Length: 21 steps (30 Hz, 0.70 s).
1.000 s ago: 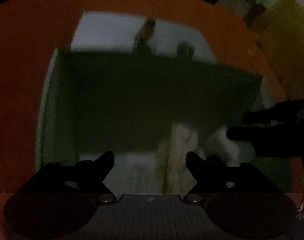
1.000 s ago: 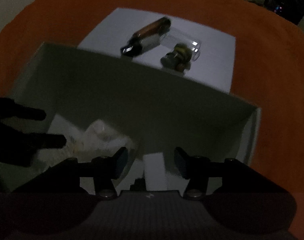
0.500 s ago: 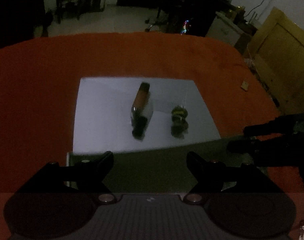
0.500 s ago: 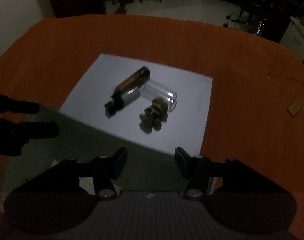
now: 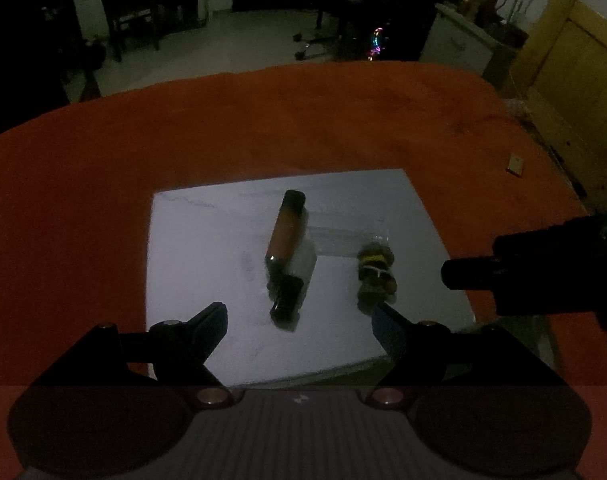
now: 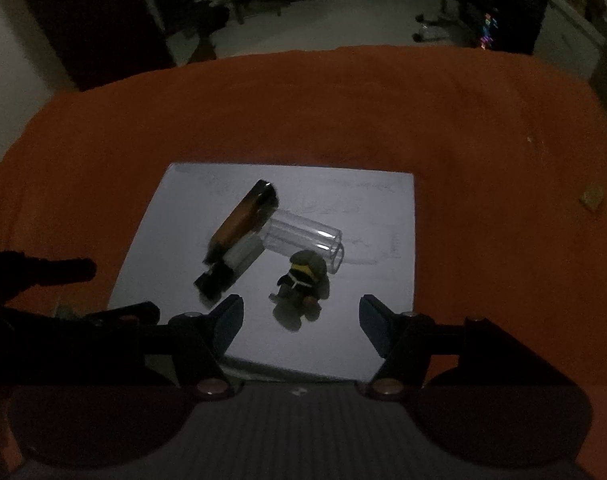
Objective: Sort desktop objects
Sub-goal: 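Reach the left gripper to the small white vial while the right reaches to the figurine, then grasp the small white vial with the left gripper while the right grasps the dark figurine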
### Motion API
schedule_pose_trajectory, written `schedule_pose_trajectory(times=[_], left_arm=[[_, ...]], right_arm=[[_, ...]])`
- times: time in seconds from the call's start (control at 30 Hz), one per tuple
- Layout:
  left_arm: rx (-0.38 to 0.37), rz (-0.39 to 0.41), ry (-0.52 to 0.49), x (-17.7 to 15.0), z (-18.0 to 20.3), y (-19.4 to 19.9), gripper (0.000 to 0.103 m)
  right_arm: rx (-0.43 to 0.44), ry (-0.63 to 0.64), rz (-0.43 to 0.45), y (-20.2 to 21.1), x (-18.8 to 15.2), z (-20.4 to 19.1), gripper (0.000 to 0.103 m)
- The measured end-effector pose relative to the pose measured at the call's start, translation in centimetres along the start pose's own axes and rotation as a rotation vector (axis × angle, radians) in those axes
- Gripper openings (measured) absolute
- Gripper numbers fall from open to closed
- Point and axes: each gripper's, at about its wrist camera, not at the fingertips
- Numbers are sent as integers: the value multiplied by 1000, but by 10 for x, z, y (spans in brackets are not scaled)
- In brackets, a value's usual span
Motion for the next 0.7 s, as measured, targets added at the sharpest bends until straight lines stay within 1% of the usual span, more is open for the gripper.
schedule_pose_trajectory(times=[0.07, 0.17, 0.23, 0.27, 0.3, 0.43, 0.53, 0.57, 0.7], left_arm=[[-19, -5, -7, 5, -1, -11, 77], [-37, -26, -48, 10, 0, -32, 77], [-35, -65, -77, 12, 1, -49, 71], [-27, -84, -85, 13, 1, -57, 63], [-21, -102, -90, 13, 2, -65, 59], [-8, -153, -88, 10, 1, -87, 59], [40, -148, -136, 9, 5, -97, 59], [48, -151, -137, 11, 5, -99, 59], [33, -160, -114, 15, 6, -105, 59]], right_arm=[[3, -47, -12, -5, -1, 9, 68], [0, -110, -39, -13, -1, 22, 67], [0, -163, -63, -19, 2, 32, 67], [5, -194, -75, -21, 3, 38, 67], [11, -226, -84, -24, 6, 42, 67], [13, -316, -108, -38, 18, 54, 64], [32, -360, -127, -52, 27, 54, 64], [37, -370, -132, -57, 29, 52, 64], [29, -366, -152, -75, 35, 42, 64]])
Point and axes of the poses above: each gripper's, at about its wrist camera, not at the fingertips, and y roughly against the way its jaws point, z to its right, x to its top, and after that the axes turned 12 degrees about y, right-handed
